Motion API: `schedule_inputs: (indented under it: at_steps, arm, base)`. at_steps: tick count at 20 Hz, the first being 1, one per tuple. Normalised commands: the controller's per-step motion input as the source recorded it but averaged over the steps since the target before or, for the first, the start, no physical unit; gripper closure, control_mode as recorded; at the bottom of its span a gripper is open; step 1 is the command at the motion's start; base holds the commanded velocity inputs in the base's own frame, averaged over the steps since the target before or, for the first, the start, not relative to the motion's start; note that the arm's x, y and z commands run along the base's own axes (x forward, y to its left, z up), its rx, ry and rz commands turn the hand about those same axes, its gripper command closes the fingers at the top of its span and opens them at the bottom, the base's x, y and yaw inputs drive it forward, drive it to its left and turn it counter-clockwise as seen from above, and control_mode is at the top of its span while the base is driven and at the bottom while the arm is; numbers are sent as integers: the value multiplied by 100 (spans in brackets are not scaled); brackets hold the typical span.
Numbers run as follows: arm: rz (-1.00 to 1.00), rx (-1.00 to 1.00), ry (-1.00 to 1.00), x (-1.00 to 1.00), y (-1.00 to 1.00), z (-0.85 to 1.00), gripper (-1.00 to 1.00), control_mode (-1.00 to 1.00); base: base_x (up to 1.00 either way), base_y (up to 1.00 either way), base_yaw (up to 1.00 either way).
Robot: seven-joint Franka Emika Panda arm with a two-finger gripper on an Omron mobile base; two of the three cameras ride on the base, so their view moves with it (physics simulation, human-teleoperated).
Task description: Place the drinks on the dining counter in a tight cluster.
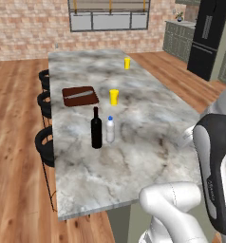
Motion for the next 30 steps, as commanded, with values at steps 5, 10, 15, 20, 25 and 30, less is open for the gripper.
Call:
schedule_inputs:
  at_steps: [5, 10, 15, 20, 25, 30]
  arm:
    - [0, -3, 1, 0, 3, 5, -100, -100]
    - [0, 0, 0, 0, 0, 0, -100, 100]
    - [0, 0, 0, 0, 0, 0, -100, 100]
    - [0, 0, 0, 0, 0, 0, -100, 100]
    - [0, 0, 0, 0, 0, 0, -100, 100]
    - [0, 0, 0, 0, 0, 0, -100, 100]
  base:
    - [0, 0, 0]
    - [0, 2, 0]
    - [-73, -65, -25]
    - [-16, -67, -21]
    - [4, -44, -67]
    - [3, -1, -95]
